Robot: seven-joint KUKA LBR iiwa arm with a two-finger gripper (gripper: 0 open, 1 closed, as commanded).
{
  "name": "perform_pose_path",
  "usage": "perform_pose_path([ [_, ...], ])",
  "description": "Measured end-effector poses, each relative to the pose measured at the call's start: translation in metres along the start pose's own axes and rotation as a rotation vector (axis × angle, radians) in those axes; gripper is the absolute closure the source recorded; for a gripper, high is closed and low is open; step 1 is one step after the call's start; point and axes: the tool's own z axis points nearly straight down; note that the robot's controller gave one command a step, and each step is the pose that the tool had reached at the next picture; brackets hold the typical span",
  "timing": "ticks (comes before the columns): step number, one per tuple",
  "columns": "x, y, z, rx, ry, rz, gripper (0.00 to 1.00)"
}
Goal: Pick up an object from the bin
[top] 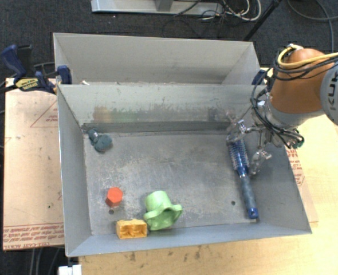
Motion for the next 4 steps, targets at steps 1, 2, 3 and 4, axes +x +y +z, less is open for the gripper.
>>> perform_pose_path([
  [1,-0.021,0.057,-0.058,0.005,-0.002,-0.222,0.0],
  [2,-0.023,-0.006,0.005,-0.003,-0.002,-0.195,0.0],
  [3,-0.024,-0.004,0.003,0.0,-0.001,-0.205,1.0],
  [4,-0.037,0.015,-0.142,0.008,-0.002,-0.524,1.0],
])
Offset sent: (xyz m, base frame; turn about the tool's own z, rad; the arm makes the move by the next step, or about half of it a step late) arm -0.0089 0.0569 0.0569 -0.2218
